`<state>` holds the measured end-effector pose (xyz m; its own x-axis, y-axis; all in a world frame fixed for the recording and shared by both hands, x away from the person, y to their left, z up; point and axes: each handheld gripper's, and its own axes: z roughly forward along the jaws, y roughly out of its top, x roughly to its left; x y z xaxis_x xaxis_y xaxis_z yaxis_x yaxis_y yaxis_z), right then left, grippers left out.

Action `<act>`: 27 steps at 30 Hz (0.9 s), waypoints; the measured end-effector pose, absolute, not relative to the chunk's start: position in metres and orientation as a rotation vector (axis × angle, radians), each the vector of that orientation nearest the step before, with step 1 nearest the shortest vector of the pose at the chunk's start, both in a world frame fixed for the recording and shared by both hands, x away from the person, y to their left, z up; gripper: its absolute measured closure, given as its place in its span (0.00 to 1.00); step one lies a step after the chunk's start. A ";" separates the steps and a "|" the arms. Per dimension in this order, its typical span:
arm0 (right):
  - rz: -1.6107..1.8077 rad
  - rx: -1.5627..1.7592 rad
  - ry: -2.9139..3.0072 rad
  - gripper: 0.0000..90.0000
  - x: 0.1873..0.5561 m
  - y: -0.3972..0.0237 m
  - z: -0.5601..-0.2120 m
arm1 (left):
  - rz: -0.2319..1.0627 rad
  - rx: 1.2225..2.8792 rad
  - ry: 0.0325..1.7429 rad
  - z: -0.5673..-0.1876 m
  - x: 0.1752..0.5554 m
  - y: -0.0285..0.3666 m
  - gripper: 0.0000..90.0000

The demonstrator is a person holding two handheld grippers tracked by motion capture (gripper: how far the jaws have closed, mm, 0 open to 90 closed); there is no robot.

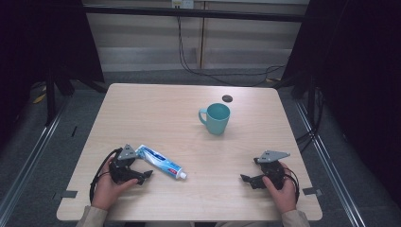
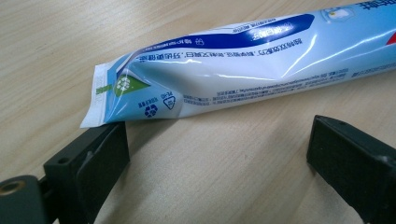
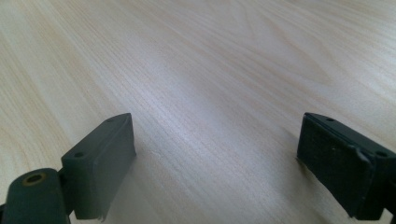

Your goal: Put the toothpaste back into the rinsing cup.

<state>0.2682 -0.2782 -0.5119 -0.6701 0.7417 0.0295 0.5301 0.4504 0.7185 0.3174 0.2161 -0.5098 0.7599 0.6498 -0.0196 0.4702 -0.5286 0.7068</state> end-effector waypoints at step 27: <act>1.041 1.091 2.414 0.12 0.268 -0.278 -0.512 | 0.358 2.661 0.544 -0.453 0.335 0.200 0.17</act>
